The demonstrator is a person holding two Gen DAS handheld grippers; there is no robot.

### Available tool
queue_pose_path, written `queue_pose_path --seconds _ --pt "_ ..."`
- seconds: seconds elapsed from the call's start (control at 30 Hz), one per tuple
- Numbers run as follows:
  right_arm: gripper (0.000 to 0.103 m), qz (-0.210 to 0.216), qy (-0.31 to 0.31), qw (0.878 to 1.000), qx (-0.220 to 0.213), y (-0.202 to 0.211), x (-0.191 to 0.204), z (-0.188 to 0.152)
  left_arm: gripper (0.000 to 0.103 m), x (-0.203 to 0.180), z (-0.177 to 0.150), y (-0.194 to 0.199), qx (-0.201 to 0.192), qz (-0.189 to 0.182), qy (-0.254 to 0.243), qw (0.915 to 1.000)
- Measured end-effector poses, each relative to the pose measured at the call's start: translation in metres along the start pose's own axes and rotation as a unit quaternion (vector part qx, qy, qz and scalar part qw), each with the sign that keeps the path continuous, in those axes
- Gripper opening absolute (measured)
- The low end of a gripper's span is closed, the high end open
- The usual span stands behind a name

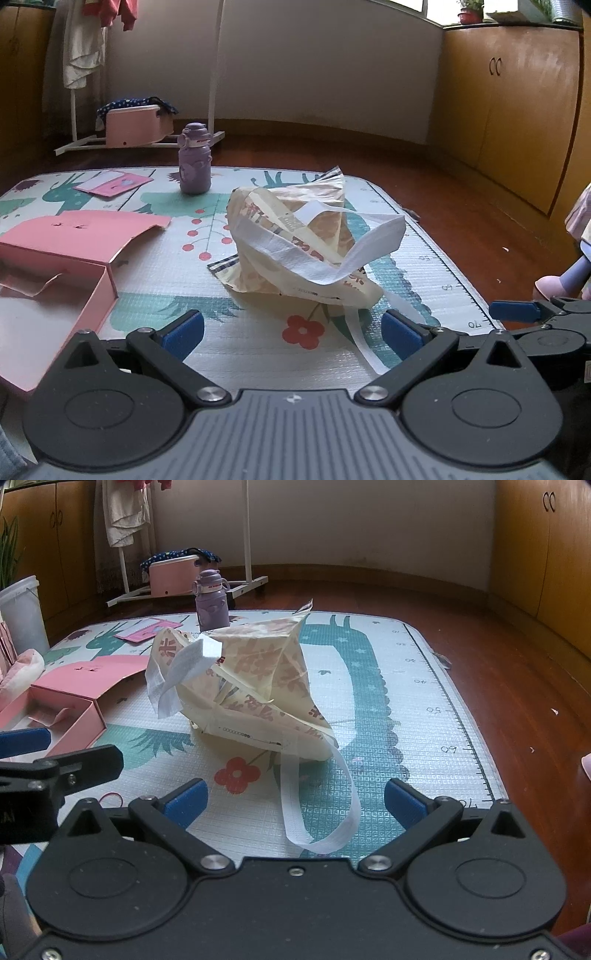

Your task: Fold shopping bag

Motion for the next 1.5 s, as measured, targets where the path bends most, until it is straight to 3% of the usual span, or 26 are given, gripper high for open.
queue_pose_path --seconds 1.03,1.2,1.3,1.43,1.5 --pt "0.103 0.001 0.005 1.0 0.008 -0.003 0.008 -0.001 0.103 0.005 -0.007 -0.004 0.007 -0.007 0.013 0.9999" --pt "0.103 0.024 0.011 1.0 -0.009 -0.004 0.011 0.001 0.103 0.019 -0.01 -0.007 0.009 -0.009 0.049 0.9987" --pt "0.103 0.043 0.009 0.999 -0.014 -0.004 0.011 0.002 0.103 0.025 -0.012 -0.012 0.019 -0.03 0.074 0.9966" --pt "0.103 0.07 -0.016 0.997 -0.018 -0.003 0.005 0.008 0.103 0.037 -0.001 -0.007 -0.027 -0.026 0.102 0.994" --pt "0.103 0.089 -0.038 0.995 -0.011 -0.003 0.002 0.015 0.103 0.041 0.007 -0.005 -0.062 -0.007 0.085 0.9945"
Point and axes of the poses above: each gripper's, at about its wrist camera, not at the fingertips, and y roughly against the way its jaws point, x to its left, z to its top, the point moved 8 cm from there along -y, roughly the way its jaws point, and after that the axes turned 1 degree about -x, right-handed, at the moved point
